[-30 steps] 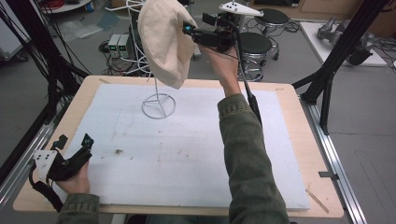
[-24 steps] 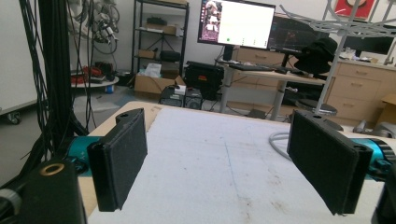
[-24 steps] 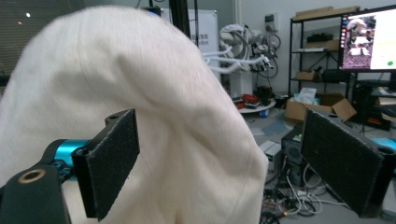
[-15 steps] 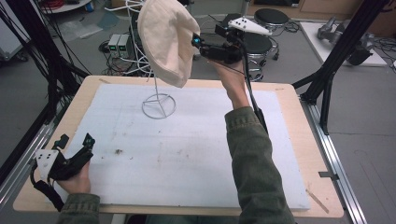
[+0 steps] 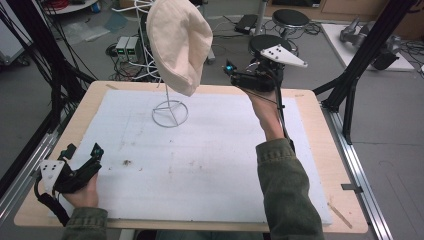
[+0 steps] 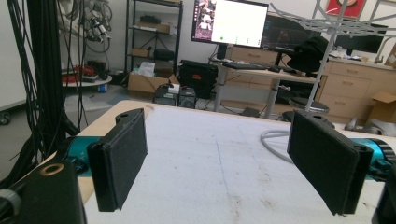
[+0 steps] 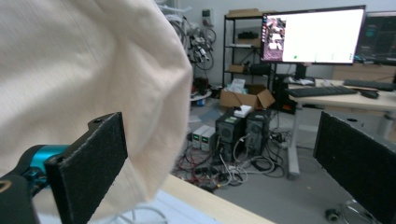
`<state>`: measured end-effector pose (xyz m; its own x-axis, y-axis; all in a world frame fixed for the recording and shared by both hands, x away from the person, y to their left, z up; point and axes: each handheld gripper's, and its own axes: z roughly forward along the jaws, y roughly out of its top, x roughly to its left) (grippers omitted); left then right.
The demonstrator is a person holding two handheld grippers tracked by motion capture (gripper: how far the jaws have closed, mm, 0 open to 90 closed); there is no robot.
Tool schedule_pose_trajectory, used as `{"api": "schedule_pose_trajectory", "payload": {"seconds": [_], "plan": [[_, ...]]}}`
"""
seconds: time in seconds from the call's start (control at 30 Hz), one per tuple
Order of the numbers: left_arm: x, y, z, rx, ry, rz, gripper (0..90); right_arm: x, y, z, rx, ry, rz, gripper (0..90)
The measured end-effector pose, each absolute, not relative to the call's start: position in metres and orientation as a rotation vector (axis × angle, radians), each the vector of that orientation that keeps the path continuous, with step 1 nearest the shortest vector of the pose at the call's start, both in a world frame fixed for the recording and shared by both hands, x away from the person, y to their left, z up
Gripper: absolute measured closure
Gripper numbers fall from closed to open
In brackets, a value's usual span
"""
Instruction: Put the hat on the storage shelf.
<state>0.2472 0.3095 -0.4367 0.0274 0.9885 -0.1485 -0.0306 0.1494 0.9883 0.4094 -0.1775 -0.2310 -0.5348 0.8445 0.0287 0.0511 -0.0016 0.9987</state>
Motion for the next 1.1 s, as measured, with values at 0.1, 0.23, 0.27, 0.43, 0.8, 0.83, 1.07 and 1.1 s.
{"api": "schedule_pose_trajectory", "payload": {"seconds": [0.1, 0.23, 0.27, 0.43, 0.8, 0.83, 1.07, 1.1], "plan": [[0.246, 0.31, -0.437, 1.089, 1.235, 1.101, 20.1, 0.404, -0.187, -0.236, 0.946, 1.642, 1.593, 1.9], [0.246, 0.309, -0.436, 1.095, 1.233, 1.097, 20.1, 0.396, -0.2, -0.242, 0.955, 1.637, 1.6, 1.9], [0.246, 0.309, -0.436, 1.096, 1.232, 1.096, 20.1, 0.393, -0.203, -0.244, 0.963, 1.634, 1.603, 1.9], [0.245, 0.308, -0.436, 1.092, 1.232, 1.095, 20.1, 0.38, -0.216, -0.254, 0.965, 1.654, 1.603, 2.0], [0.246, 0.308, -0.436, 1.084, 1.23, 1.082, 20.1, 0.338, -0.243, -0.288, 1.016, 1.659, 1.611, 2.1], [0.246, 0.308, -0.436, 1.084, 1.23, 1.082, 20.0, 0.338, -0.243, -0.288, 1.016, 1.659, 1.611, 2.1], [0.247, 0.308, -0.437, 1.081, 1.235, 1.065, 19.9, 0.319, -0.262, -0.317, 1.094, 1.627, 1.589, 2.1], [0.248, 0.308, -0.437, 1.08, 1.238, 1.064, 19.9, 0.315, -0.268, -0.327, 1.12, 1.63, 1.578, 2.2]]}}
